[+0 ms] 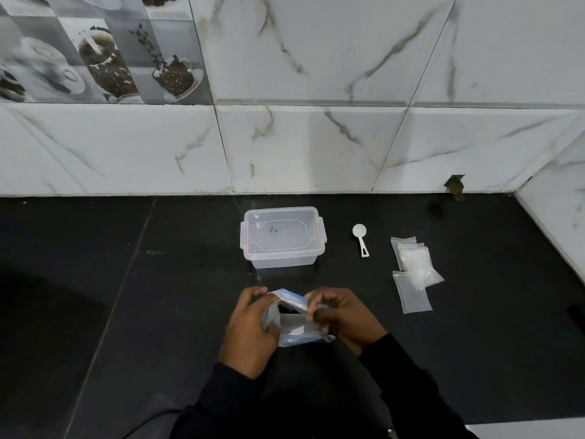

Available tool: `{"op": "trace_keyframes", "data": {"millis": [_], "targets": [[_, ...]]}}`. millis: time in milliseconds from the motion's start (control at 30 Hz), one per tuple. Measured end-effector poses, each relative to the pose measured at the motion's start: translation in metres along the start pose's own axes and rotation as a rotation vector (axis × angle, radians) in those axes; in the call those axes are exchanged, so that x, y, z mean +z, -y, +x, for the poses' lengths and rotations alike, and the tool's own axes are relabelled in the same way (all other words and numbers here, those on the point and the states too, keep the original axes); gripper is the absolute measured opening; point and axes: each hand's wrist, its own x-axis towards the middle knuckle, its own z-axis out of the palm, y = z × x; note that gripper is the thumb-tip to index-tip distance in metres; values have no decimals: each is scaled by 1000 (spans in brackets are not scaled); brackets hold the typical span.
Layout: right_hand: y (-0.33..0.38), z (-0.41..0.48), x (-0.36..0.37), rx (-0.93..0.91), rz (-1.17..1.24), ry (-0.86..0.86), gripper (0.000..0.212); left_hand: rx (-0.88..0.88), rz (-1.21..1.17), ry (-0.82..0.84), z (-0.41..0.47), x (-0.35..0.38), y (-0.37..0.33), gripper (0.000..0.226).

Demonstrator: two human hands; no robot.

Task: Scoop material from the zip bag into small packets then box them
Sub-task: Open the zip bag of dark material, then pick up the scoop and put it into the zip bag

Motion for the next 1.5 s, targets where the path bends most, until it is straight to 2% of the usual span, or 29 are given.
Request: {"op": "trace_keyframes", "data": {"millis": [133, 200, 267, 367, 433, 567, 733, 900, 1067, 1133, 1233, 1333, 1433, 1500], "targets": [[-3, 5, 7, -90, -785, -117, 41, 10, 110, 90, -10, 3, -18, 56], [-5, 8, 11, -123, -1125, -114, 54, 4, 166, 127, -14, 3, -26, 67], [-5, 10, 16, -90, -1256, -52, 63, -11, 202, 156, -15, 2, -31, 74], [6, 4, 22, -10, -1134, 51, 65, -41, 182, 136, -15, -2, -34, 72], [13, 0, 22, -36, -1080, 62, 59, -71, 196, 82, -13, -8, -32, 64], [14, 1, 14, -61, -971, -67, 44, -128, 262, 41, -10, -13, -20, 48], [4, 4, 12, -32, -1051, -79, 40, -95, 249, 104, -8, -5, -7, 55], [-1, 9, 6, 33, -1151, -33, 39, -17, 164, 133, 0, 8, 1, 50], [-12, 17, 2, 30, -1140, -2, 52, -30, 135, 141, 7, 11, 11, 55], [-9, 14, -1, -5, -1013, -11, 46, -8, 147, 133, 10, 11, 10, 50], [2, 10, -10, -141, -781, -81, 25, 16, 153, 108, 10, 5, 0, 35], [13, 6, -27, -204, -640, -213, 20, 21, 267, 86, 8, -5, -13, 38], [13, 2, -58, -173, -568, -378, 18, 112, 343, -11, 7, -6, -29, 48], [6, -2, -83, -120, -520, -477, 16, 188, 282, -71, 8, -1, -42, 47]]}}
